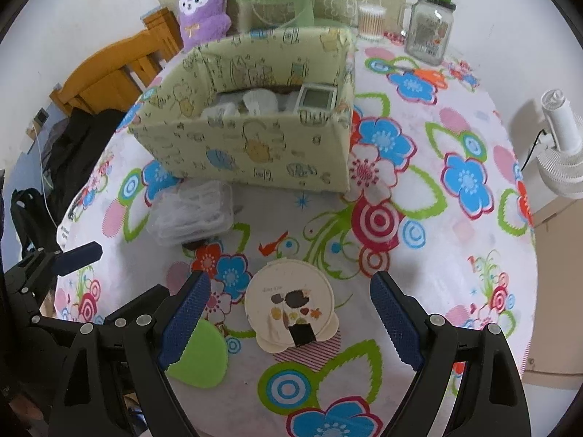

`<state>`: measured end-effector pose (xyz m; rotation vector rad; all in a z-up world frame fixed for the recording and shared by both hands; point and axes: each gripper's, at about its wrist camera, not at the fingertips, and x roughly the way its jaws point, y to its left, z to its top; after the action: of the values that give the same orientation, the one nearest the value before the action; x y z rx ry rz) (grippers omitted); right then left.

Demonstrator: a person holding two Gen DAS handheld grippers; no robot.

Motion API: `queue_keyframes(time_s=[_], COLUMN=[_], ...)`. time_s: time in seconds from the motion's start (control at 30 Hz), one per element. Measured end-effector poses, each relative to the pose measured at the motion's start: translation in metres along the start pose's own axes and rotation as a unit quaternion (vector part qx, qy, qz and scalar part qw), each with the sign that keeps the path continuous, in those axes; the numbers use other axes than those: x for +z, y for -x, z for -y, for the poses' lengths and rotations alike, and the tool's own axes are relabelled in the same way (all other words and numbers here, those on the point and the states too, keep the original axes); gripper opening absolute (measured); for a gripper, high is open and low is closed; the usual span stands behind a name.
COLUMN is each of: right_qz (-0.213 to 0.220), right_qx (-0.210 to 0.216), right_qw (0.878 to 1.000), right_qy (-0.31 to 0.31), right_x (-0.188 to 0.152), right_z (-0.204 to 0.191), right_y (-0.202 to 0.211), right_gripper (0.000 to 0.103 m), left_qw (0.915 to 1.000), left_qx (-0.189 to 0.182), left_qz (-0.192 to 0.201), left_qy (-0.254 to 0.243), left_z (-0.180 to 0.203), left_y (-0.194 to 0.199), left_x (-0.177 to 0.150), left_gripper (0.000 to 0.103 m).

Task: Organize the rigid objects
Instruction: 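Move the right tool to the round embroidery hoop while the left tool approaches the clear box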

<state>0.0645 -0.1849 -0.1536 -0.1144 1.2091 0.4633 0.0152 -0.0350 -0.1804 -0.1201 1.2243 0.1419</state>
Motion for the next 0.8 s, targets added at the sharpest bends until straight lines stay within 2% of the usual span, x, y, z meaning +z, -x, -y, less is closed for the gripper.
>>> queue_keyframes(time_s=[0.13, 0.33, 0.8], right_qz=[-0.013, -0.025, -0.057], right_qx=[0.000, -0.007, -0.015], right_qw=[1.000, 0.999, 0.998], right_qy=[0.008, 0.022, 0.013], right_x=[-0.004, -0.009, -0.016], right_z=[0.000, 0.000, 0.004], right_y=[-0.012, -0.027, -0.059], right_gripper=[0.091, 0.091, 0.091], left_qw=[0.9998, 0.9996, 0.9991], left_qx=[-0.014, -0.012, 0.007], left_qz=[-0.013, -0.024, -0.026], left_qy=[0.008, 0.013, -0.032], left_z=[0.002, 0.001, 0.007], left_y=[-0.009, -0.019, -0.038], left_x=[-0.011, -0.016, -0.018], left_gripper=[0.098, 0.098, 0.098])
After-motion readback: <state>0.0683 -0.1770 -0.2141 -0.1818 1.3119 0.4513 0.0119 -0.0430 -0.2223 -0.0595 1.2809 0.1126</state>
